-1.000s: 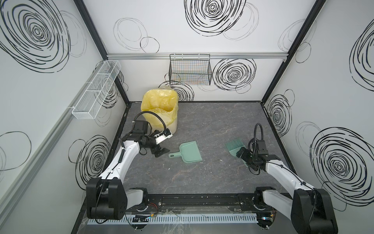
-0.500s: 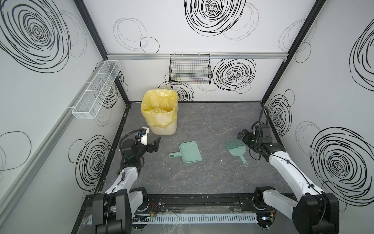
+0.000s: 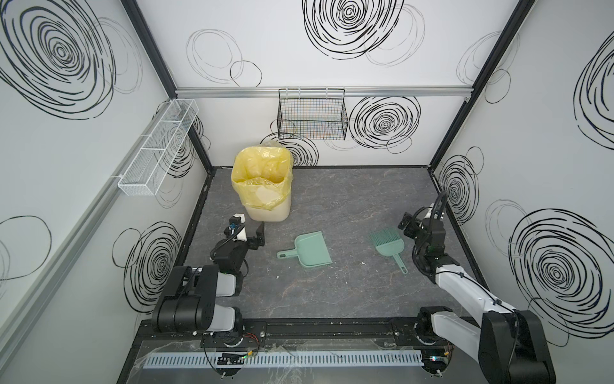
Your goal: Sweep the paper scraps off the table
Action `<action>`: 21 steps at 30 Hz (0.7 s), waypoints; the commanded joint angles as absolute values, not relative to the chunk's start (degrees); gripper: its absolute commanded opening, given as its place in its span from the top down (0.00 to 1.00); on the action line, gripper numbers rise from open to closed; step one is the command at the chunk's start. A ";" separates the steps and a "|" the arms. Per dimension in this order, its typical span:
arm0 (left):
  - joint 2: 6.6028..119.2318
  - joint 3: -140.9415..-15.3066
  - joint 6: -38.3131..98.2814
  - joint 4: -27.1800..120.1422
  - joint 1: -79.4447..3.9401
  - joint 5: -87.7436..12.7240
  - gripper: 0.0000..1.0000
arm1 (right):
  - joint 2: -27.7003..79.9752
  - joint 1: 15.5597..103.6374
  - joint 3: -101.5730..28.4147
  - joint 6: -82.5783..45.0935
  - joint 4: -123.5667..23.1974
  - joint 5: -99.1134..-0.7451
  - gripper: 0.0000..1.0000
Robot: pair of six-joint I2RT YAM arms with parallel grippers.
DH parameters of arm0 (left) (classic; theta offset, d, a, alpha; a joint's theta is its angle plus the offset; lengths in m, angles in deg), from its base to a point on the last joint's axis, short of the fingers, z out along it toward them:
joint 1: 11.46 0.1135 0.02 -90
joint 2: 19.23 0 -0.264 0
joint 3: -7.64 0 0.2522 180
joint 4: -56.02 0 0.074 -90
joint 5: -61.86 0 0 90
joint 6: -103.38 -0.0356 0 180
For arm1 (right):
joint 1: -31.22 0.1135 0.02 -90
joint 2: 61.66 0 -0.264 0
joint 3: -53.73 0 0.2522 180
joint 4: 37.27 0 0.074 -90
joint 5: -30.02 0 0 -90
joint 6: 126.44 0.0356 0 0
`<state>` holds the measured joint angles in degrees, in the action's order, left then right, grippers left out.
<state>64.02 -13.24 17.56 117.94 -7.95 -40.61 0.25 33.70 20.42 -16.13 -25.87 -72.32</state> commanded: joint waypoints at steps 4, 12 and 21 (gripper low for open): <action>66.51 -14.28 16.50 125.75 -9.30 -36.35 0.04 | 7.01 31.57 29.17 -24.05 3.22 -77.49 0.00; 66.95 -14.82 16.02 125.56 -9.86 -35.74 0.04 | 16.33 28.42 34.38 -27.27 23.24 -73.65 0.00; 66.74 -15.52 15.36 123.97 -10.54 -35.06 0.04 | 21.78 29.89 28.17 -28.78 15.47 -71.79 0.00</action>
